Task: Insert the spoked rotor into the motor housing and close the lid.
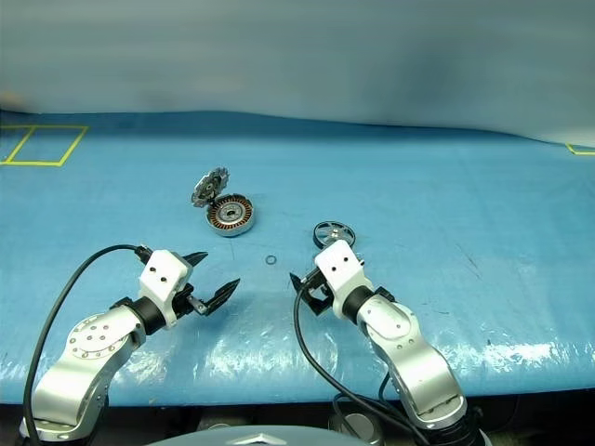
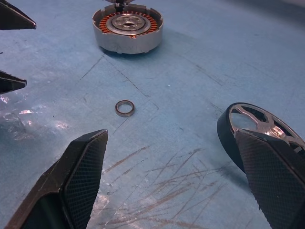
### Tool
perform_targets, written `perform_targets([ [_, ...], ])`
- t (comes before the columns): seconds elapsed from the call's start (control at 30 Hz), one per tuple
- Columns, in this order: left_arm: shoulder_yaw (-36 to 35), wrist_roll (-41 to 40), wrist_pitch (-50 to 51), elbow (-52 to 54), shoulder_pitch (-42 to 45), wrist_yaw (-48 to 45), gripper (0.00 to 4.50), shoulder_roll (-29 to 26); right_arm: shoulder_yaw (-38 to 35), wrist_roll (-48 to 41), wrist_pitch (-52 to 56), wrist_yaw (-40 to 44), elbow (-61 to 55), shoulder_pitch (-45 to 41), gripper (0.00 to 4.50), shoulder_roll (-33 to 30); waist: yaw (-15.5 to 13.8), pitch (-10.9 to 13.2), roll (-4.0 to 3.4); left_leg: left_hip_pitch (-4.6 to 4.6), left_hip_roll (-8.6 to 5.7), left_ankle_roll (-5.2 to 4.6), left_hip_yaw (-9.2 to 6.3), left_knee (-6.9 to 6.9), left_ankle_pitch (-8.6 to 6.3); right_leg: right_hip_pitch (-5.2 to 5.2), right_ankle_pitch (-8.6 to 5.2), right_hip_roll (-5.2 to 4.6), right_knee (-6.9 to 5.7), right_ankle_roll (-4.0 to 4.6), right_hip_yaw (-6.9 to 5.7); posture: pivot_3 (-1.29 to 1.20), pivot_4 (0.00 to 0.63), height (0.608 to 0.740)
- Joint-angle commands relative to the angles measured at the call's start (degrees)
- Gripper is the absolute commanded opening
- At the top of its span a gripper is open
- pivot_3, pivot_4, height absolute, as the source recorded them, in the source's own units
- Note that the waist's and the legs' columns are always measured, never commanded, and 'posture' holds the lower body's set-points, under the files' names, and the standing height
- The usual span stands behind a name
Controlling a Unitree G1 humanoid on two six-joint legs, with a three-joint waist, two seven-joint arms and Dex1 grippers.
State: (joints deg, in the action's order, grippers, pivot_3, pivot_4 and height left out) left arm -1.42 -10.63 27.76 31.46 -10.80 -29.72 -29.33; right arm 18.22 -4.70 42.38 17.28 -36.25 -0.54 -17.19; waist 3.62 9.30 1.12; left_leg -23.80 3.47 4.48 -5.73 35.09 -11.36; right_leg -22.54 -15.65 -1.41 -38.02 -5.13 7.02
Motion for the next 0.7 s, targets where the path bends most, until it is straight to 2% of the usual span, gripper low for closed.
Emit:
perform_targets([
  [0.03,-0.6,-0.1,-0.7,1.1,-0.4,0.4,4.50,0.1,0.1,0.1,-0.7,-0.2,-1.9,-0.2,4.47,0.2,0.0,0.0,0.00,0.00,0.00,0.00,0.00,0.00,0.00,0.00,0.00,0.00,0.00,0.00,0.00,0.00,0.150,0.740],
  [0.7,-0.9,0.1,-0.3,1.3,-0.1,0.5,4.50,-0.2,0.6,0.1,-0.8,0.0,-1.5,-0.7,4.47,0.3,0.0,0.0,0.00,0.00,0.00,0.00,0.00,0.01,0.00,0.00,0.00,0.00,0.00,0.00,0.00,0.00,0.150,0.740],
])
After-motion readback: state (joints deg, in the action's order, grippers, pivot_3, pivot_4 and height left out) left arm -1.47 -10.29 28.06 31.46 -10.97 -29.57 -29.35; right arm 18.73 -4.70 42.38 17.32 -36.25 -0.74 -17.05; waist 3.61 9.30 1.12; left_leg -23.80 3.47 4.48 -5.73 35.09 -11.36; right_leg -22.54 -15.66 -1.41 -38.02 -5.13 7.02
